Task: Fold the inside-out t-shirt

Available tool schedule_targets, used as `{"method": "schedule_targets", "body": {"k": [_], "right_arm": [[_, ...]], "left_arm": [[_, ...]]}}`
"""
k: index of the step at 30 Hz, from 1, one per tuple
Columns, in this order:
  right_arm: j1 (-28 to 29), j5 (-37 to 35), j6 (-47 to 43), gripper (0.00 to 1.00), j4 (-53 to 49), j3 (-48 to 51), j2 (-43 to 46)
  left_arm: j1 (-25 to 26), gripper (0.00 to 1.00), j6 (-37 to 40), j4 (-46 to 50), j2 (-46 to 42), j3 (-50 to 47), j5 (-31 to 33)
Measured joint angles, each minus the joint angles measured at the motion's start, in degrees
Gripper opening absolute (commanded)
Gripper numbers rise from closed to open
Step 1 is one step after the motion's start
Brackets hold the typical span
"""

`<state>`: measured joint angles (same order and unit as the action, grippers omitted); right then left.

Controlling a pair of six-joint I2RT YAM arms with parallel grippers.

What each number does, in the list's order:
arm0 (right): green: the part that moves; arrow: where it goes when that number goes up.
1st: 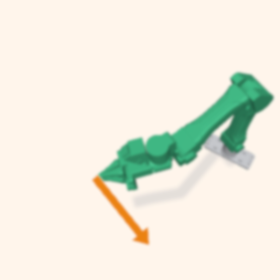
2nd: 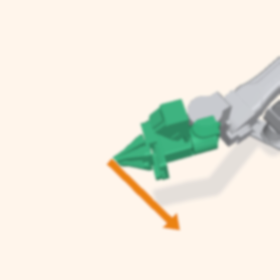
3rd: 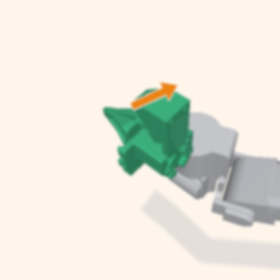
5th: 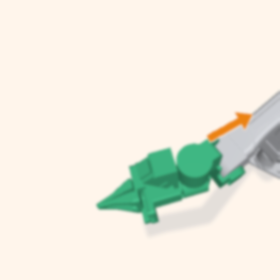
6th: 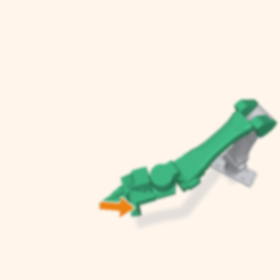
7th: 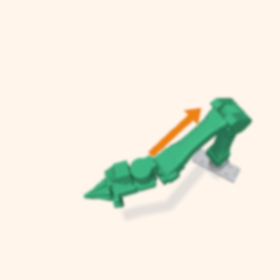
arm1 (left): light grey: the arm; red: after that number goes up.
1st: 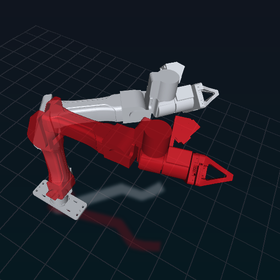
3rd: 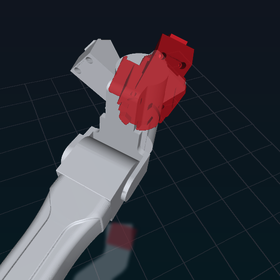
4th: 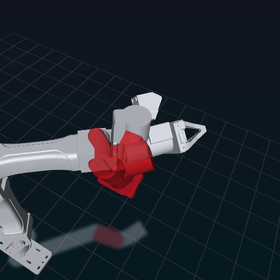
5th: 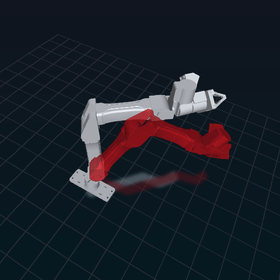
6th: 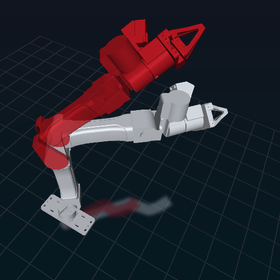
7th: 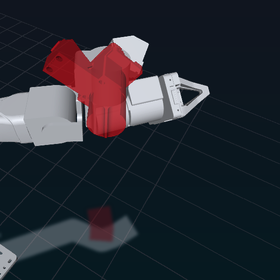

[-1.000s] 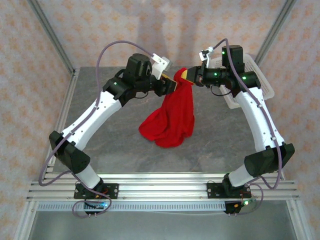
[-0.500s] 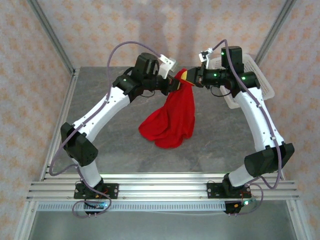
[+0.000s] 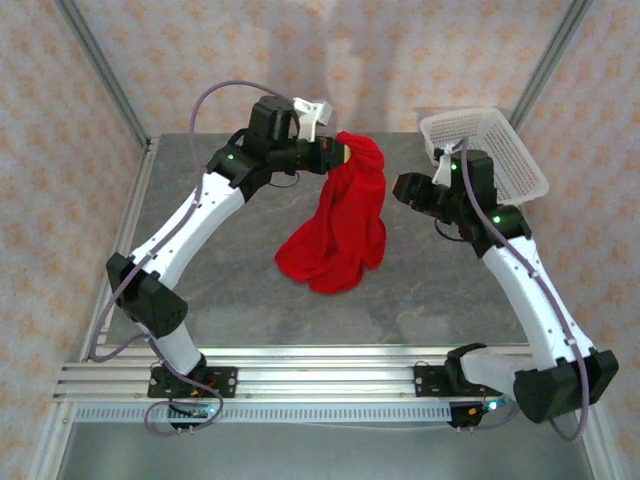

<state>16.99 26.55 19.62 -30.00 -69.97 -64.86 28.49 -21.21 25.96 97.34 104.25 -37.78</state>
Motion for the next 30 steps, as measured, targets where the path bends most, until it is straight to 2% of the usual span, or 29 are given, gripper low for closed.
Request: {"method": "schedule_targets", "body": {"k": [2, 6, 7, 10, 11, 14, 15, 16, 19, 22, 26, 30], "right_arm": [[4.96, -1.16, -0.20, 0.80, 5.03, 2.43, 1.38], [12.83, -5.05, -0.63, 0.82, 11.93, 2.40, -1.86], [14.05, -7.13, -0.63, 0.76, 12.72, 1.33, -4.35], [15.13, -12.24, -0.48, 0.45, 12.90, -2.23, -10.99], [15.21, -13.94, -0.37, 0.38, 12.44, -3.15, -12.72], [14.73, -18.38, -0.68, 0.15, 9.29, -3.72, -13.57], [14.25, -19.17, -1.09, 0.04, 8.48, -3.39, -13.11], [13.20, -19.47, -1.01, 0.00, 7.87, -2.60, -12.33], [8.76, -16.37, -0.87, 0.00, 7.43, 0.28, -9.42], [7.04, -12.79, -1.09, 0.00, 6.58, 0.94, -7.76], [6.38, -8.68, -1.53, 0.00, 6.27, 2.67, -5.42], [7.39, -2.95, -3.28, 0.00, 8.28, 5.20, -3.85]], "left_arm": [[0.00, 0.00, -0.76, 0.22, -0.83, -0.28, -0.37], [0.00, 0.00, -1.81, 0.61, -0.96, -0.26, -0.63], [0.00, 0.00, -1.92, 1.01, -0.96, -0.26, -0.63], [0.00, 0.00, -1.84, 3.10, -0.96, 0.57, -0.46], [-0.02, 0.00, -1.55, 4.59, -0.96, 1.22, 0.57], [-0.92, 0.00, -1.22, 8.76, -1.01, 3.23, 3.10], [-1.62, 0.00, -1.27, 9.46, -1.27, 3.52, 3.61], [-2.73, 0.00, -1.29, 10.14, -1.73, 3.50, 3.76], [-5.90, 0.00, -1.77, 11.13, -3.08, 2.73, 1.73], [-5.99, 0.00, -1.38, 12.00, -3.21, 2.58, -0.24], [-5.99, 0.00, 0.35, 14.16, -3.52, 1.79, -0.76], [-6.32, 0.00, 1.31, 13.66, -6.67, -3.19, -0.26]]}}
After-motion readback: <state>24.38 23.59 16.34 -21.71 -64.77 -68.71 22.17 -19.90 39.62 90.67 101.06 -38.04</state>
